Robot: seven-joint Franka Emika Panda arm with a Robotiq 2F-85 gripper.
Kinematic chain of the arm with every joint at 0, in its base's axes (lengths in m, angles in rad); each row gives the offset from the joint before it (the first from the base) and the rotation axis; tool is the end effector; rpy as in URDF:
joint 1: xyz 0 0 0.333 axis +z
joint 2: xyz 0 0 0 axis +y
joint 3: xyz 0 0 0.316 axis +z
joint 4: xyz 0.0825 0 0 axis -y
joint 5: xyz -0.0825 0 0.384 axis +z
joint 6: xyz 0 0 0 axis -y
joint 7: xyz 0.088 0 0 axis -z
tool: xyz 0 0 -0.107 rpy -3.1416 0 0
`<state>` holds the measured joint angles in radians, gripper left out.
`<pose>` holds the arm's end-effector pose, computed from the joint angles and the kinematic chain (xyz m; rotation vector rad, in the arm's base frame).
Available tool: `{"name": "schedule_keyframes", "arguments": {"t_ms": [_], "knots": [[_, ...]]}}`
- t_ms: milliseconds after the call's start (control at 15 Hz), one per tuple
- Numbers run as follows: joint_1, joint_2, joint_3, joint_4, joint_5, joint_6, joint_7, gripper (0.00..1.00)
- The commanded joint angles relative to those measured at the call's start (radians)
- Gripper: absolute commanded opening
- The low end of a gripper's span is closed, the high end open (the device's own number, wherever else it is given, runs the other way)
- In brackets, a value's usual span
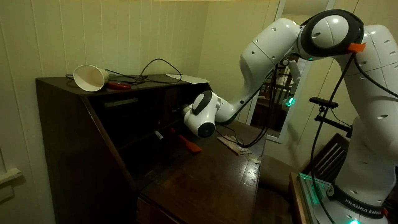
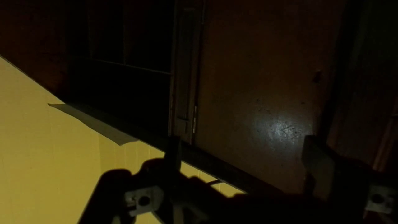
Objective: Open the cabinet door
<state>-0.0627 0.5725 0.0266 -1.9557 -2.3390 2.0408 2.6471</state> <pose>0.6316 -0.0636 0.2054 1.8171 -0.6426 1.7378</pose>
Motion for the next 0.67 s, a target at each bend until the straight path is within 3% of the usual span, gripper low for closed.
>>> {"name": "schedule_keyframes", "arguments": {"t_ms": [0,600], "knots": [[-0.031,0.004,-0.003,0.026,-0.051,0.031,-0.001,1.0],[-0.075,0.036,0.002,0.14,-0.118,0.148,-0.006,1.0]]}}
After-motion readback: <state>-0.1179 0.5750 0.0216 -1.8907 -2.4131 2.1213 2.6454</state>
